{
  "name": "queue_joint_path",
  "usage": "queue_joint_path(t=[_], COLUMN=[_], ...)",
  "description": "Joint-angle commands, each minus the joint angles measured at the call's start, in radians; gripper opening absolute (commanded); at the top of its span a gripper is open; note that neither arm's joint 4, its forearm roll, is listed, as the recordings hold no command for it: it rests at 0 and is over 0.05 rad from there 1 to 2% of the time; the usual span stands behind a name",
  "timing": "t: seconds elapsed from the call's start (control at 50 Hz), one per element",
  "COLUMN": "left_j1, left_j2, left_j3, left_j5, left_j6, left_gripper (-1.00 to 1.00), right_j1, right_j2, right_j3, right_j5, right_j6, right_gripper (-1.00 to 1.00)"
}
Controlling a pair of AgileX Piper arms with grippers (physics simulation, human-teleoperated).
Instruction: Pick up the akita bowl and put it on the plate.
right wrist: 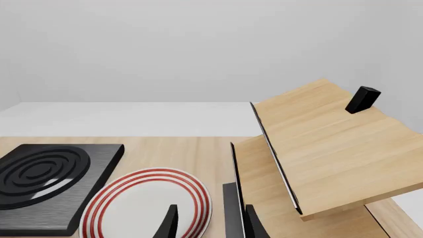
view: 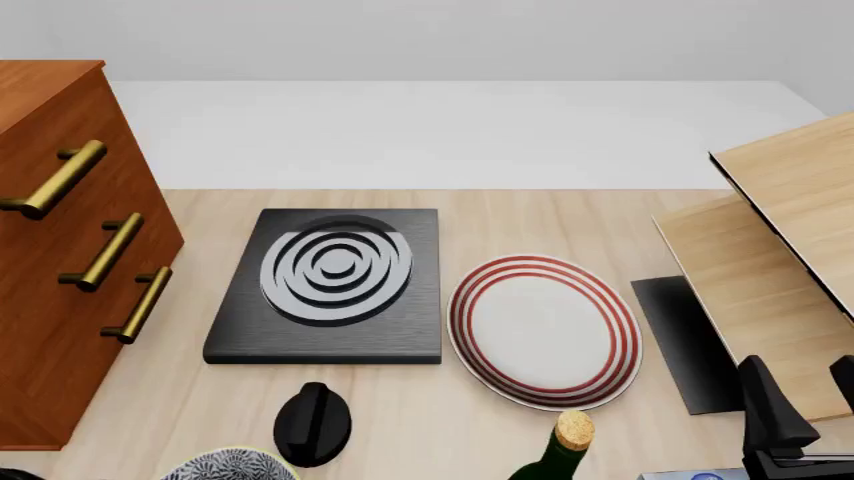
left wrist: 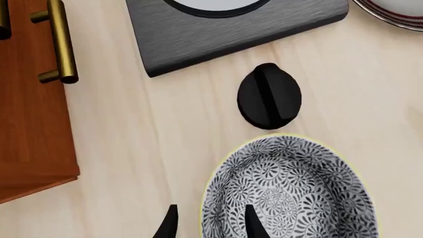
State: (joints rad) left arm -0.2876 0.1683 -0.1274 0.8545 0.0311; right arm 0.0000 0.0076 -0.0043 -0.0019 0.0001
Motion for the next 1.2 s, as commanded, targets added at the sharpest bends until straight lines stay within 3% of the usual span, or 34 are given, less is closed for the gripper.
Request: queue_joint_path(t=[0.02,0.46,0.88,0.92,0.96,1.0,1.02,1.04,1.14,1.2], left_j1=[0.002,-0.003,0.006,-0.006,0.025,0.012,0.04,0.073,0.073,0.087], left_j2=[0.012,0.072,0.181,0.203,0.217,0.217,0.223,0.237,0.267,0.287], left_j3=[0.018,0.057,0.125,0.127,0.127,0.127,0.127,0.127,0.127,0.127], left_j5=[-0.019,-0.091,-0.225,-0.24,-0.259,-0.257,-0.275,-0.293,-0.334,-0.368], left_j6=[0.005,-0.005,-0.009,-0.04,0.013,-0.005,0.002,0.044,0.048,0.091], left_gripper=[1.0,1.0,1.0,1.0,1.0,1.0,-1.0,-1.0,-1.0,-1.0], right_j1=[0.0,0.0,0.0,0.0,0.0,0.0,0.0,0.0,0.0,0.0], right_j2=[0.0,0.0,0.0,0.0,0.0,0.0,0.0,0.0,0.0,0.0], right_j3=[0.0,0.0,0.0,0.0,0.0,0.0,0.0,0.0,0.0,0.0], right_j5=[0.0,0.0,0.0,0.0,0.0,0.0,0.0,0.0,0.0,0.0], right_j6=[0.0,0.0,0.0,0.0,0.0,0.0,0.0,0.0,0.0,0.0], right_gripper=[1.0,1.0,1.0,1.0,1.0,1.0,1.0,1.0,1.0,1.0])
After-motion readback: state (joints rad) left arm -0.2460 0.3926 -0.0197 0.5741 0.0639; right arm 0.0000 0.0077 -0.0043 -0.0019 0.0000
